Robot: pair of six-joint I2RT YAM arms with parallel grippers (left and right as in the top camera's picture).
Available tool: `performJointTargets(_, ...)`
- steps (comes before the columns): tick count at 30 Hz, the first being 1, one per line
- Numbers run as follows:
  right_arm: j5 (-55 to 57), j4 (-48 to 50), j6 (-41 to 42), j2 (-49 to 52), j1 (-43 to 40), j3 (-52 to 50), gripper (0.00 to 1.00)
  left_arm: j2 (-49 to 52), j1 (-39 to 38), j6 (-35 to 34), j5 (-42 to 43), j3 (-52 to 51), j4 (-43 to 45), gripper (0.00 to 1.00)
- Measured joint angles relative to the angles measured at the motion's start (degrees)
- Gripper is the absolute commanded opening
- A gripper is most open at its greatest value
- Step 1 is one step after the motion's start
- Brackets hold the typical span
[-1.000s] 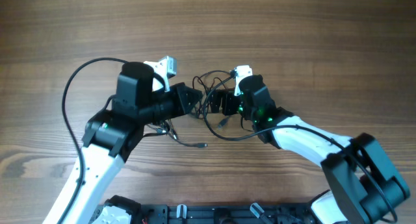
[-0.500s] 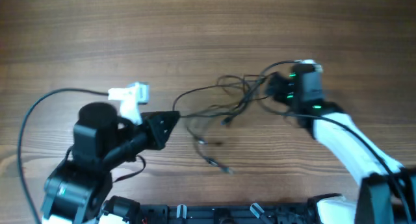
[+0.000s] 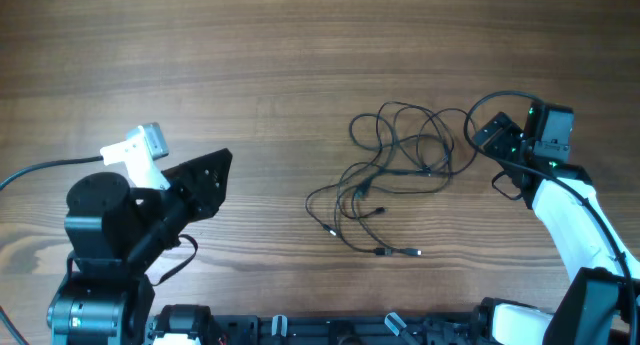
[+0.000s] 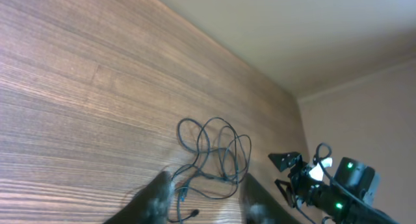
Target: Untangle cables
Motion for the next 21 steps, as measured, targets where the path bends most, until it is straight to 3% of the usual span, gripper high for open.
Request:
performJointTargets(1,-2.4,0.7,-1.2,0.0,0.0,0.0,1.0,0.5,-0.1,-0.3,0.3,0.0,0.0,0.65)
performJointTargets(4,-9.4,3.3,-5.2,0.0,0.0,0.0,1.0,3.3,-0.9,-1.4,0.9,0.0,0.0,0.78)
performJointTargets(6,-21.0,7.1,-10.8,0.0,0.0,0.0,0.99,6.3,-2.3,-2.8,1.2,0.0,0.3,0.85)
performJointTargets(10,-35.4,8.4,-20.5,0.0,1.9,0.0,0.77,16.2,-7.7,-4.4,1.4,0.1,6.3,0.93)
performJointTargets(12,-36.9,7.7,-23.7,0.0,4.6,0.0,0.72,22.0,-10.4,-5.4,1.5,0.1,9.2,0.94)
performJointTargets(15,-35.8,7.5,-28.1,0.8,10.6,0.0,0.73,28.8,-12.9,-6.5,1.6,0.1,12.8,0.97)
performJointTargets(21,-26.8,7.8,-32.1,6.7,19.5,0.0,0.7,34.4,-13.5,-8.2,1.6,0.1,12.4,1.0)
